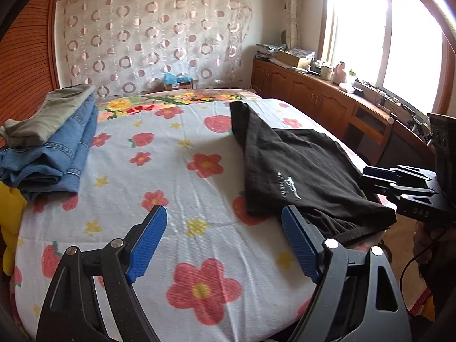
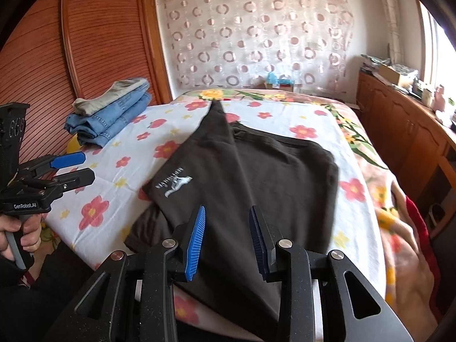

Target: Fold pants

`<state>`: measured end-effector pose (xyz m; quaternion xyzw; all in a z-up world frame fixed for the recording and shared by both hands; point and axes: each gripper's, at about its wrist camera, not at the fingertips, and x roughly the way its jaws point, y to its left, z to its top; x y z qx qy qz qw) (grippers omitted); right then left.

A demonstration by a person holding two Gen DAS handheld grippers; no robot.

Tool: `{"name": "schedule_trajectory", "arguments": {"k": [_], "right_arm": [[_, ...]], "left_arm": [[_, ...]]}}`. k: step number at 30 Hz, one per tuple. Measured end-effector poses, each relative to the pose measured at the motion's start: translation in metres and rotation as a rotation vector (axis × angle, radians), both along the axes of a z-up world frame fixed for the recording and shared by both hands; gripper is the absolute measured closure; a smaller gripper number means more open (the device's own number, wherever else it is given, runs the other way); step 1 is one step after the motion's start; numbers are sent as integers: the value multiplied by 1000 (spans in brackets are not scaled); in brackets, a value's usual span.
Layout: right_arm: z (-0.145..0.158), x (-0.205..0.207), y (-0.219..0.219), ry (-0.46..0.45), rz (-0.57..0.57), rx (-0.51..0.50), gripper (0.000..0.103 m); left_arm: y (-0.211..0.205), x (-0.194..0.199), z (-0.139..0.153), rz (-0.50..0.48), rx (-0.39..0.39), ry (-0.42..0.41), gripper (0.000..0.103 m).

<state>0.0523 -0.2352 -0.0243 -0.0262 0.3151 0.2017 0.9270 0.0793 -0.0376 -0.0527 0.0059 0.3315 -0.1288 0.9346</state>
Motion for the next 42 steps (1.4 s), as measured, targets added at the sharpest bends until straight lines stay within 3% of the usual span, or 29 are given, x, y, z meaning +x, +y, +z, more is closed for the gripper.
{"name": "schedule_trajectory", "arguments": {"k": [9, 12, 18, 34, 37, 40, 42], "right_arm": [[-3, 26, 39, 15, 102, -4, 70], [-5, 36, 54, 16, 143, -8, 65], [-15, 53, 87, 31, 218, -61, 65], [-43, 84, 122, 112, 299, -111, 66], [-44, 87, 124, 103, 287, -127, 76], [-44, 91, 120, 116, 257, -121, 97], [-41, 92, 114, 118, 253, -97, 101]], "left_arm": [[22, -1, 0, 50, -3, -13, 19], [29, -1, 1, 66, -9, -14, 19], [41, -1, 3, 90, -14, -22, 19], [64, -2, 1, 136, -35, -24, 19], [63, -2, 0, 132, -35, -22, 19], [60, -3, -2, 123, -34, -17, 19], [57, -2, -4, 115, -31, -11, 19]]}}
